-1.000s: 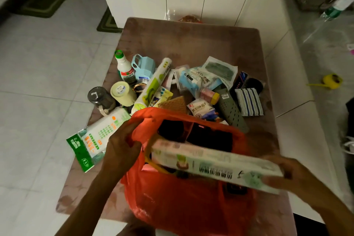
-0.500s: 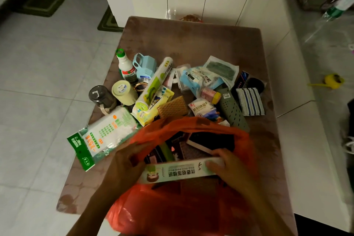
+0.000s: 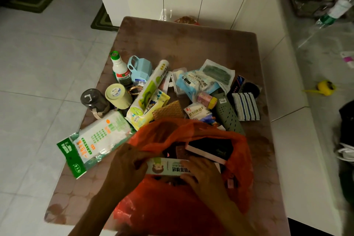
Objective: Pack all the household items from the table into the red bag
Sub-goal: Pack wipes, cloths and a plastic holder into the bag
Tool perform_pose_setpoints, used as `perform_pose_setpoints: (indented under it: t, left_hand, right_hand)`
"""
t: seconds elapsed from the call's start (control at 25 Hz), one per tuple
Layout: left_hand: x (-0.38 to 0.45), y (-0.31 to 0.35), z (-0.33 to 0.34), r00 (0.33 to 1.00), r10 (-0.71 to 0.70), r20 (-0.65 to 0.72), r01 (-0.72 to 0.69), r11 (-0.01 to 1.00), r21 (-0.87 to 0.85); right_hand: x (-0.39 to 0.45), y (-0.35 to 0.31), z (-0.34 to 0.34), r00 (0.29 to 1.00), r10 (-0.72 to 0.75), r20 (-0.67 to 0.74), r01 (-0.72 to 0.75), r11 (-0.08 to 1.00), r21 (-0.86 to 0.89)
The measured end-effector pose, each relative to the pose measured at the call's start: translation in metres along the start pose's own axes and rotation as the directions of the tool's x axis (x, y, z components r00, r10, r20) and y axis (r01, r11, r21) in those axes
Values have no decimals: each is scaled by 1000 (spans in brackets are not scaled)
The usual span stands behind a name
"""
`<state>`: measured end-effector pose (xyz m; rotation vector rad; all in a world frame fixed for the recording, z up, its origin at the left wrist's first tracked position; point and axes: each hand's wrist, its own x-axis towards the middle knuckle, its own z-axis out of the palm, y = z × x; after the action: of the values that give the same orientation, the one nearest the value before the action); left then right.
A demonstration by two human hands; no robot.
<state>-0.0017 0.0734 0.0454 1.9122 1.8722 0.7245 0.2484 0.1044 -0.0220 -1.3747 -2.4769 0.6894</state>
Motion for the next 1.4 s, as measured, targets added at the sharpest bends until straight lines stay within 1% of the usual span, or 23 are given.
perform_pose_setpoints:
  t: [0.08, 0.12, 0.16, 0.2, 0.24, 0.28, 0.32, 0.4, 0.44, 0.48, 0.52, 0.6, 0.64, 0.68, 0.72, 0.76, 0.8, 0.88, 0.96, 1.04, 1.12, 1.28, 1.4]
  left_hand:
    - [9, 3, 5, 999, -40, -23, 39, 999, -16]
    - [12, 4, 7, 996, -88, -16, 88, 996, -22]
    - [15, 5, 11, 990, -141, 7, 142, 990, -19]
    - [16, 6, 13, 983, -180, 37, 180, 984, -5]
    - [15, 7, 15, 978, -198, 70, 198, 980, 8]
    - [13, 6, 17, 978, -187, 96, 187, 982, 10]
    - [10, 5, 19, 981, -146, 125, 147, 989, 2]
    - [5, 5, 21, 982, -52, 181, 63, 997, -53]
    - [2, 6, 21, 978, -37, 207, 59, 993, -102]
    - [0, 7, 21, 976, -40, 214, 73, 986, -147]
    - [-1, 8, 22, 977, -62, 202, 101, 977, -188]
    - [-2, 8, 22, 966, -185, 183, 228, 942, -247]
    - [0, 9, 21, 948, -262, 180, 304, 913, -271]
    - [2, 9, 20, 933, -321, 162, 356, 886, -296]
    - [4, 9, 19, 929, -349, 128, 371, 873, -317]
    - [6, 9, 17, 931, -354, 92, 363, 871, -332]
    - [9, 10, 15, 935, -349, 60, 348, 873, -343]
    - [17, 13, 13, 942, -334, 17, 319, 883, -343]
    - [22, 14, 14, 944, -329, -6, 309, 894, -325]
    - [23, 13, 15, 940, -341, -10, 319, 890, -326]
    - [22, 13, 15, 941, -340, -9, 315, 883, -347]
    - [21, 15, 10, 943, -333, -17, 310, 893, -326]
    - [21, 17, 5, 948, -317, -33, 283, 885, -369]
  right_hand:
    - [10, 5, -14, 1000, -20, -25, 20, 1000, 15]
    - [19, 13, -25, 995, 34, -89, -29, 998, 61]
    - [32, 27, -40, 970, 145, -193, -119, 983, 139]
    - [48, 47, -54, 906, 298, -300, -240, 946, 217]
    - [62, 71, -67, 824, 450, -344, -370, 887, 276]
    - [75, 96, -76, 757, 578, -305, -510, 814, 278]
    - [86, 118, -79, 718, 667, -200, -616, 742, 265]
    - [99, 149, -67, 695, 718, 38, -712, 681, 170]
    - [100, 162, -55, 688, 720, 96, -725, 677, 123]
    - [107, 165, -45, 661, 741, 117, -750, 652, 109]
    - [110, 168, -40, 586, 806, 89, -808, 571, 145]
    - [118, 169, -44, 425, 900, 94, -879, 385, 282]
    - [114, 169, -50, 398, 913, 90, -878, 351, 325]
    - [104, 168, -59, 472, 876, 102, -851, 423, 311]
    - [89, 167, -70, 556, 824, 108, -808, 506, 303]
    - [71, 165, -82, 609, 787, 95, -771, 560, 305]
    - [55, 163, -96, 641, 764, 75, -741, 591, 320]
    - [17, 157, -120, 664, 747, 35, -706, 611, 357]
    - [-17, 148, -138, 669, 741, 60, -664, 559, 496]
    - [-47, 137, -152, 671, 735, 97, -617, 481, 622]
    - [-73, 131, -164, 709, 694, 127, -576, 465, 672]
    - [-90, 113, -177, 830, 501, 247, -522, 539, 662]
    - [-60, 90, -160, 878, 314, 360, -477, 613, 630]
